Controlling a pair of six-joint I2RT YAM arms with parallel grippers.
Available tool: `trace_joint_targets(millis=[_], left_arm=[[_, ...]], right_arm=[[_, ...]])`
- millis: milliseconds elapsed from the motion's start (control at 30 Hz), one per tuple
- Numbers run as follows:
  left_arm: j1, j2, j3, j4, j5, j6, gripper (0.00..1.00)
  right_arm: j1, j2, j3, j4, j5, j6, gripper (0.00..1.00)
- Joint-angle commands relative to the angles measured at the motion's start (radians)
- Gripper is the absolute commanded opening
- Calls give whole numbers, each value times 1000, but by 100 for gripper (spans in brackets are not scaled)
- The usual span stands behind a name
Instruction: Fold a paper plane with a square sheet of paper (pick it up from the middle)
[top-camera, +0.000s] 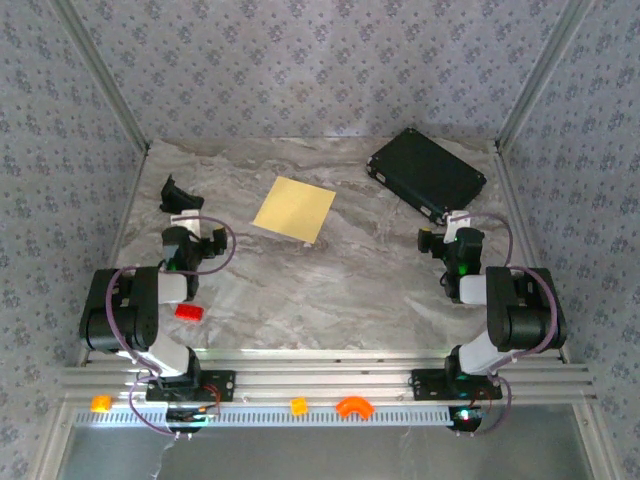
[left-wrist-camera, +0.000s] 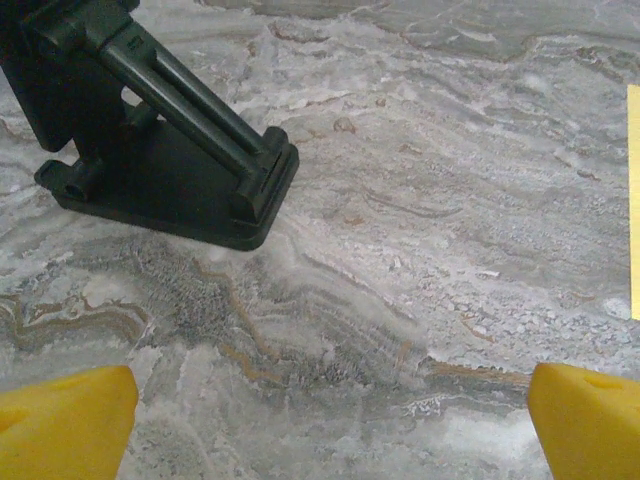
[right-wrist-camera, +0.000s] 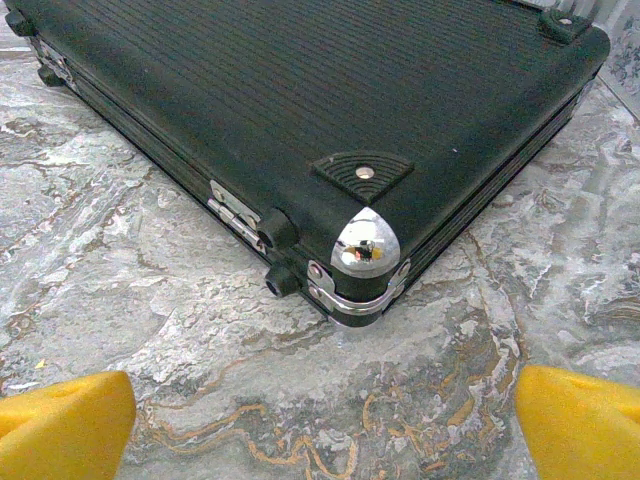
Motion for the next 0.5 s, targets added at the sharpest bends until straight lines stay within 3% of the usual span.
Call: trace_joint_targets(millis=[0, 67, 133, 233, 300, 400, 467], left_arm=[[9, -39, -44, 93, 13, 0, 100], [10, -93, -17, 6, 11, -6, 100], [11, -168, 62, -209, 21, -13, 100], [12, -243, 142, -378, 75, -43, 100], [11, -262, 196, -443, 86, -139, 100], [10, -271, 344, -691, 88, -365, 100], [16, -246, 437, -807, 190, -385, 100]], right_arm=[[13, -5, 5, 40, -17, -10, 99], [26, -30, 9, 12, -3, -21, 99], [31, -71, 18, -38, 4, -25, 99], [23, -202, 52, -250, 18, 35, 99], [10, -283, 82, -393, 25, 99, 99], [7, -406, 125, -598, -9, 211, 99], [5, -467, 155, -723, -41, 327, 99]])
